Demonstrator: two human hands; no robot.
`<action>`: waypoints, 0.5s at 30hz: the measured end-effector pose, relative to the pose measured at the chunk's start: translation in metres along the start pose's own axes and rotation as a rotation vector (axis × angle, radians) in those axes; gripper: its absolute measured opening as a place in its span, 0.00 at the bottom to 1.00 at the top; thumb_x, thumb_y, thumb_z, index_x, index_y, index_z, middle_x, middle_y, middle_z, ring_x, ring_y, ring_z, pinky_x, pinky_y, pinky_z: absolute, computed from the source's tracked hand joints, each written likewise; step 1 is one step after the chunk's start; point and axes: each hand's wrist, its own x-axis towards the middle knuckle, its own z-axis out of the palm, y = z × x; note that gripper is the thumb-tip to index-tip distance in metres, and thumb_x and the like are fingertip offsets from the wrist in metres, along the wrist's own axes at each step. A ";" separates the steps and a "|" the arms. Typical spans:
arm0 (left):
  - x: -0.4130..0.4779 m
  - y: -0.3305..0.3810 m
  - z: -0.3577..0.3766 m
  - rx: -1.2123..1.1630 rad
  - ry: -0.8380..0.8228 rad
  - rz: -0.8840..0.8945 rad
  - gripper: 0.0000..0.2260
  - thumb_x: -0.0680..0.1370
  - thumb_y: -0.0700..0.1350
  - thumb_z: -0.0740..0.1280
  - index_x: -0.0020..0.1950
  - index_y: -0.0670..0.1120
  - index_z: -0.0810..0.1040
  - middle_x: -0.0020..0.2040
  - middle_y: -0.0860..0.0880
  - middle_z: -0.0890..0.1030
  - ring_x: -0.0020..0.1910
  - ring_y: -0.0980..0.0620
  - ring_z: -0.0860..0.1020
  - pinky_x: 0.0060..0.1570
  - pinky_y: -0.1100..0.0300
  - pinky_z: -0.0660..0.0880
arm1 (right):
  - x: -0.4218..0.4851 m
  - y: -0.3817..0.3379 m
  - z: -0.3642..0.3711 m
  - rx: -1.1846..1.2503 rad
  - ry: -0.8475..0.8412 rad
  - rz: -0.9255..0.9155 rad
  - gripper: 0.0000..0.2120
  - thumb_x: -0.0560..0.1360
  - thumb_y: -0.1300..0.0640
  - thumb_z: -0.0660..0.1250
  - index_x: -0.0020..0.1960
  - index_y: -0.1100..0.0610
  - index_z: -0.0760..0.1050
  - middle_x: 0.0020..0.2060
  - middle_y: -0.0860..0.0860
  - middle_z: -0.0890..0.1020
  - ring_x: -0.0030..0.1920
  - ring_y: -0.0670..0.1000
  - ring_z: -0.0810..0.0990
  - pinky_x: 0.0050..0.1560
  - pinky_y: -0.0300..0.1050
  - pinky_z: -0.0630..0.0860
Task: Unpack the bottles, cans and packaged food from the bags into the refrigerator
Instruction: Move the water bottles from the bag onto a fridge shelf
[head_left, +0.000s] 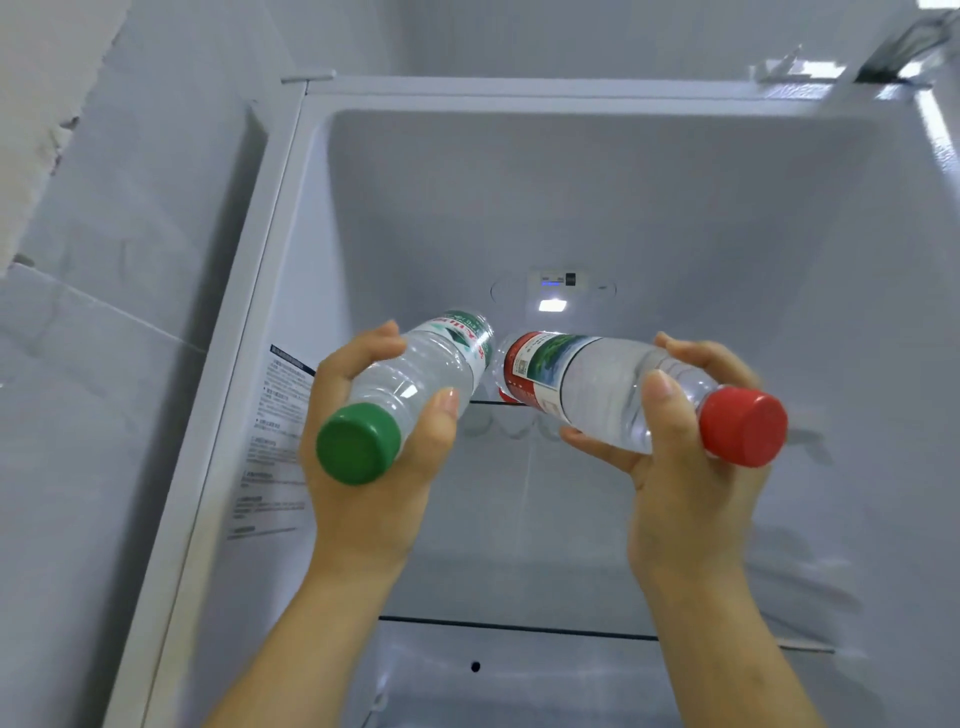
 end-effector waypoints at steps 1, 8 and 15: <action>0.002 -0.004 0.001 0.010 -0.003 -0.001 0.15 0.64 0.50 0.69 0.47 0.64 0.74 0.52 0.67 0.76 0.52 0.63 0.76 0.49 0.68 0.73 | 0.000 0.002 0.002 -0.007 0.006 -0.020 0.11 0.60 0.48 0.69 0.43 0.43 0.78 0.51 0.43 0.78 0.52 0.49 0.79 0.33 0.51 0.80; 0.020 -0.036 0.014 0.108 0.024 -0.066 0.15 0.63 0.54 0.69 0.48 0.63 0.72 0.50 0.73 0.74 0.53 0.68 0.74 0.51 0.72 0.71 | 0.010 0.025 0.010 0.004 0.009 -0.011 0.10 0.60 0.49 0.69 0.42 0.42 0.78 0.49 0.40 0.78 0.51 0.48 0.79 0.32 0.51 0.80; 0.056 -0.073 0.030 0.268 -0.013 -0.214 0.13 0.71 0.40 0.71 0.50 0.53 0.73 0.44 0.63 0.74 0.41 0.75 0.71 0.40 0.80 0.66 | 0.037 0.046 0.019 -0.007 -0.045 0.015 0.10 0.61 0.51 0.71 0.40 0.40 0.77 0.43 0.36 0.77 0.49 0.46 0.78 0.33 0.48 0.80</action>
